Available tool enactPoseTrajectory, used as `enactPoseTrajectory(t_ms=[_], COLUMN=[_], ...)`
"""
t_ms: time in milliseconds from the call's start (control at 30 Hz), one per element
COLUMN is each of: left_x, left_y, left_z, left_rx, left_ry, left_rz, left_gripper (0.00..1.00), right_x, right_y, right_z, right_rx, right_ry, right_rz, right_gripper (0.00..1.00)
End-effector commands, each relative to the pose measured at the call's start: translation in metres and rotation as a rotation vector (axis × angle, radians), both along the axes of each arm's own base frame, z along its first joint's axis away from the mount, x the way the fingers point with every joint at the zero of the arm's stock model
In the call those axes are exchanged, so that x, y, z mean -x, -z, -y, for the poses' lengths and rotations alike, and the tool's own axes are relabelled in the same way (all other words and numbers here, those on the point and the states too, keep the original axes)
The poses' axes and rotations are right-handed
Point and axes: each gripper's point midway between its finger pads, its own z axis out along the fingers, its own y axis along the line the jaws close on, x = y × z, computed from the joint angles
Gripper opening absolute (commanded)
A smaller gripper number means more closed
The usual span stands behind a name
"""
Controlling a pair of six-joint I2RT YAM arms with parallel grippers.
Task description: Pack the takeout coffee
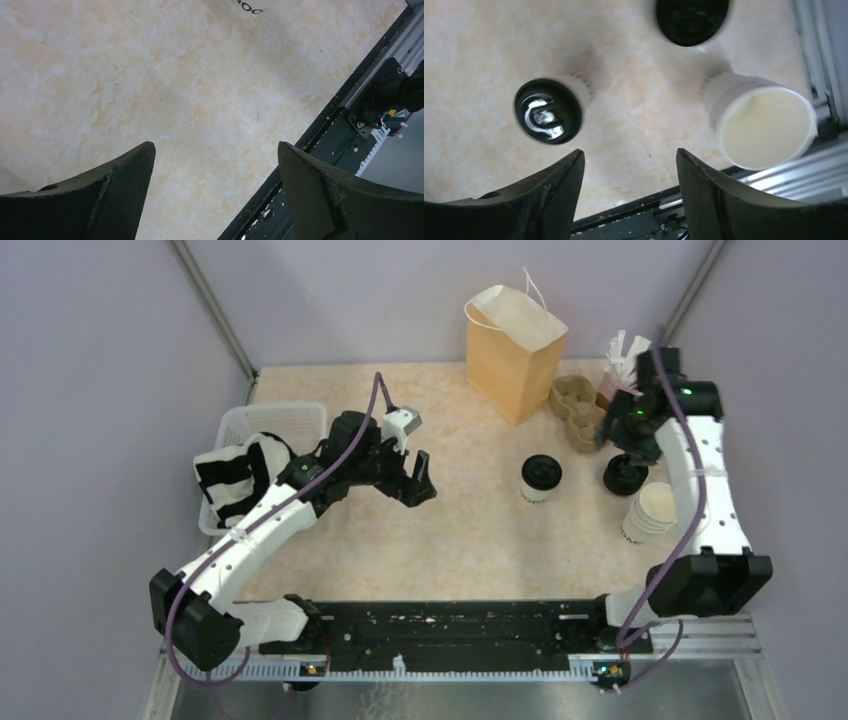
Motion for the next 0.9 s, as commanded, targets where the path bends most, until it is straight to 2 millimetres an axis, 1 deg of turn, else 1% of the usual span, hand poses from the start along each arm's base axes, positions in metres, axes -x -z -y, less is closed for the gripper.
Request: enactPoseTrajectory(t_ms=[0,67,200,233,333,433,500,633,867], left_x=[-0.006,-0.008,-0.009,-0.008,-0.009,-0.009,-0.008,-0.007,-0.011], left_y=[-0.016,-0.015,-0.015,-0.014,-0.013,-0.014,-0.013,-0.009,-0.011], left_z=[-0.004,-0.005,-0.004,-0.004,-0.004,-0.006,-0.007,-0.009,-0.008], left_rx=[-0.001,-0.011,-0.018,-0.019,-0.023,-0.029,-0.029,-0.033,-0.029], left_ry=[-0.02,-0.027,-0.017,-0.014,-0.012,-0.018,-0.021,-0.028,-0.035], left_rz=[0.067,0.073,0.08,0.078,0.085,0.091,0.091,0.079,0.079], left_gripper=[0.98,0.98,0.98,0.98,0.98,0.98,0.98,0.98,0.98], right_x=[0.055,0.057,0.054,0.055,0.055,0.051,0.047,0.043,0.043], right_y=[-0.006,0.005,0.021,0.025,0.041,0.054,0.057,0.067,0.077], right_z=[0.062,0.069,0.085,0.093,0.103,0.105,0.107,0.109,0.11], right_rx=[-0.11,-0.171,-0.121,-0.088,-0.059,-0.067,-0.062,-0.057,-0.05], right_ry=[0.246,0.252,0.264,0.28,0.305,0.312,0.31,0.298,0.291], right_rz=[0.012,0.004,-0.03,-0.038,-0.073,-0.078,-0.068,-0.083,-0.095], right_gripper=[0.66,0.65,0.63,0.63,0.54,0.52,0.51,0.43,0.28])
